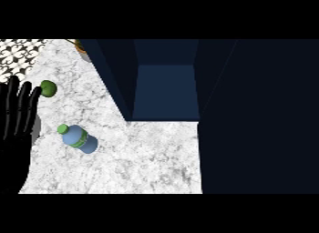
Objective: Pick up the bottled water, place it into the cabinet and close the cabinet
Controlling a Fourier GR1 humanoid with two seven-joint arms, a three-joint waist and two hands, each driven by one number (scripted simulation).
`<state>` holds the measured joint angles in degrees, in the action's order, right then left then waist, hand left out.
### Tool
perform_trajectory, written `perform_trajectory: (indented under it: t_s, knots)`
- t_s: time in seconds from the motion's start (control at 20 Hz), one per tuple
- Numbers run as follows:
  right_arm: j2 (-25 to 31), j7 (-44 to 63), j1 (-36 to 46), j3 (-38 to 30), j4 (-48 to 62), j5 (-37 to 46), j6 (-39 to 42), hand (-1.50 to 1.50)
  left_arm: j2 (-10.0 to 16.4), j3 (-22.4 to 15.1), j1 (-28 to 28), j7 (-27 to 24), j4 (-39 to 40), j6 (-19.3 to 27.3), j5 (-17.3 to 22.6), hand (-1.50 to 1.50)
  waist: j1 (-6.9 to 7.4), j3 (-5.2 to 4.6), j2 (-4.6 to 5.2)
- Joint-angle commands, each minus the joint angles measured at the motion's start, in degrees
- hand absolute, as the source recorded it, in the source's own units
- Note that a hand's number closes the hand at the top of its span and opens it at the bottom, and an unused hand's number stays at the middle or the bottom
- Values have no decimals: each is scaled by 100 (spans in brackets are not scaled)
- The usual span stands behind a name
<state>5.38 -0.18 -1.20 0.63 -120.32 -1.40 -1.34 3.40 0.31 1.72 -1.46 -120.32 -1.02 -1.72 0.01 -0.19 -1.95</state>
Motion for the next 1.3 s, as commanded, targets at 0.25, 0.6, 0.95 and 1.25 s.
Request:
perform_trajectory:
  t_s: [0.25,0.6,0.95,1.25]
  knots:
    - [-213,-134,-712,352,-983,-58,182,-150,244,988,-15,190,-167,163,401,-150,-15,19,184]
    - [-95,828,-1937,776,-1293,-849,675,-150,-301,369,748,1464,-556,432,496,-150,-26,24,175]
    - [-98,1273,-2700,1077,-2501,-687,651,-150,-193,381,573,2178,-880,661,286,-150,-50,21,182]
    - [43,917,-3467,852,-2652,-1034,1022,-150,-338,-212,1227,1469,-665,1021,-184,-150,-68,20,177]
